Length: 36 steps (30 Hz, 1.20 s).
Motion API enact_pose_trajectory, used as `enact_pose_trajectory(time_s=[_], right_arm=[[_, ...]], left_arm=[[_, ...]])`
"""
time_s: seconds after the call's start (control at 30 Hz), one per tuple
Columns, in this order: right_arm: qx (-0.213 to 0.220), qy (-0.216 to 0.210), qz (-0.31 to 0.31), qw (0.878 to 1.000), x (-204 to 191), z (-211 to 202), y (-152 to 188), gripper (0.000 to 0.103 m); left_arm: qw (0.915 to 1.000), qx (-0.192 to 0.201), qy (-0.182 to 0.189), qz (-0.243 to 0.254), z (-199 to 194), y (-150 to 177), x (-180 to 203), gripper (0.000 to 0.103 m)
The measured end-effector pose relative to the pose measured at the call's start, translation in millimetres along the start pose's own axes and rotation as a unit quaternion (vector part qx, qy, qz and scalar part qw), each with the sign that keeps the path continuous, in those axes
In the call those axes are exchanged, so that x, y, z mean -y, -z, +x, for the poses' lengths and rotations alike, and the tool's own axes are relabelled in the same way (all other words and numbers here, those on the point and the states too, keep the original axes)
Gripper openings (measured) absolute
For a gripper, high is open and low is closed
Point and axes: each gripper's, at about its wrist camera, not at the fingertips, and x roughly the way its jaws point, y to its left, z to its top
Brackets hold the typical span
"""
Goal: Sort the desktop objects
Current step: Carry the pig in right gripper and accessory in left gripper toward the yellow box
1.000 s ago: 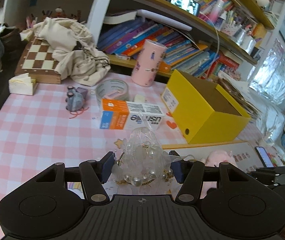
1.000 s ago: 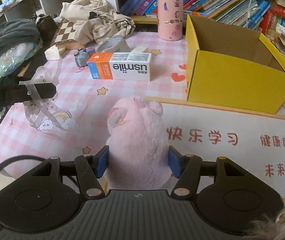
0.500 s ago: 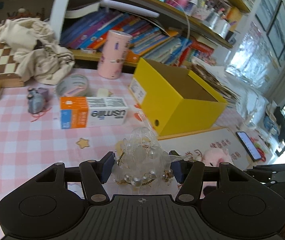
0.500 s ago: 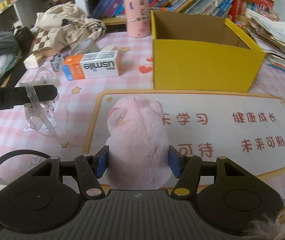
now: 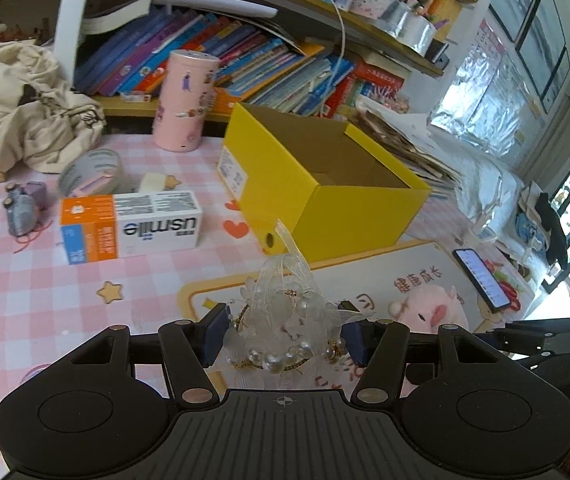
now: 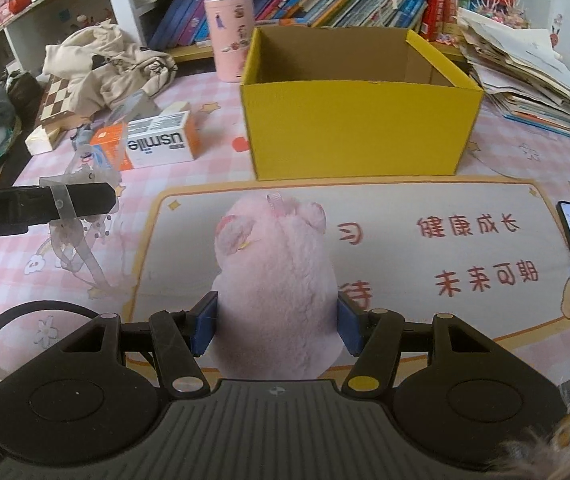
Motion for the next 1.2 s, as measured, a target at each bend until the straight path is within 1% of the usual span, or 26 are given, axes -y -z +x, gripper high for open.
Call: enact_pose_trajectory(time_s=[0.23,0.5,0.7,0.77,1.2], right_arm=[[-0.002,0.002,0.005,1.000,31,-2,-4,0.058],[-0.013,-0.002,-0.001,1.000,67,4,-13,0.058],[-0.032,-0.015,-0.001,0.999,93,14,-19,0.058],[-0.037,-0.022,-0.006,0.999,100,18,-22,0.058],[-0.050,-0.058,-0.039,0.996,138,35,-40,0.058]], left_arm=[[0.9999,-0.010,0.006,0.006,20,-5,25,0.058],[0.9999,-0.017,0.002,0.000,46,-13,49,0.058],[0.9993,-0.036,0.000,0.013,67,-15,72,0.058],[0.9991,-0.039,-0.004,0.016,73,-16,79,0.058],[0.9983,-0.047,-0.036,-0.001,101,-21,106,0.058]])
